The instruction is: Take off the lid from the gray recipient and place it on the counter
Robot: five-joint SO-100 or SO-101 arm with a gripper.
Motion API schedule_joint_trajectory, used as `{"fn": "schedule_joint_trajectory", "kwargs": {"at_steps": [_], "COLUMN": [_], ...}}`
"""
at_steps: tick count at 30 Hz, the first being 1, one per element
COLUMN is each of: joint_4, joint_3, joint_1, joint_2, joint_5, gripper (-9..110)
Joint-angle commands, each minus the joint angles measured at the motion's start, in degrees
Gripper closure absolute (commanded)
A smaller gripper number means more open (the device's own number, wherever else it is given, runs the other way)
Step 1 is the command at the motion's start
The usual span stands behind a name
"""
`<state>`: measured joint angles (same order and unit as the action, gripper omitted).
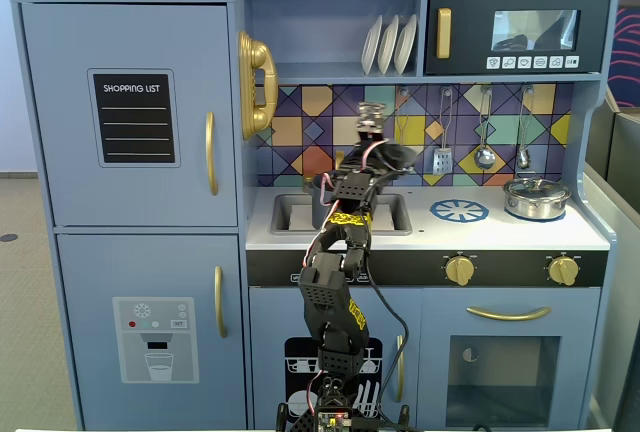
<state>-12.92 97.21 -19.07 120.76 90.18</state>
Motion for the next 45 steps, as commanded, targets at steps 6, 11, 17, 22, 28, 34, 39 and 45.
{"fn": "schedule_joint_trajectory", "kwargs": {"at_steps": [6,11,17,22,28,34,39,45], "joint_4": [7.0,12.2,17.0,19.6,21.2,22.7,24.0,23.6], "joint_3": [9.4,13.6,15.3,15.0,15.2,15.7,17.4,19.9], "joint_1": [-11.1,-12.3,-12.6,-13.0,-13.6,-14.0,-13.8,-13.8], "joint_2": [4.1,0.4,-5.1,-9.4,-12.7,-14.9,-16.0,-15.6], "joint_5": [-1.1,-0.3,1.1,1.5,1.8,1.9,3.0,4.1], "gripper": [102,102,102,102,102,102,102,102]}}
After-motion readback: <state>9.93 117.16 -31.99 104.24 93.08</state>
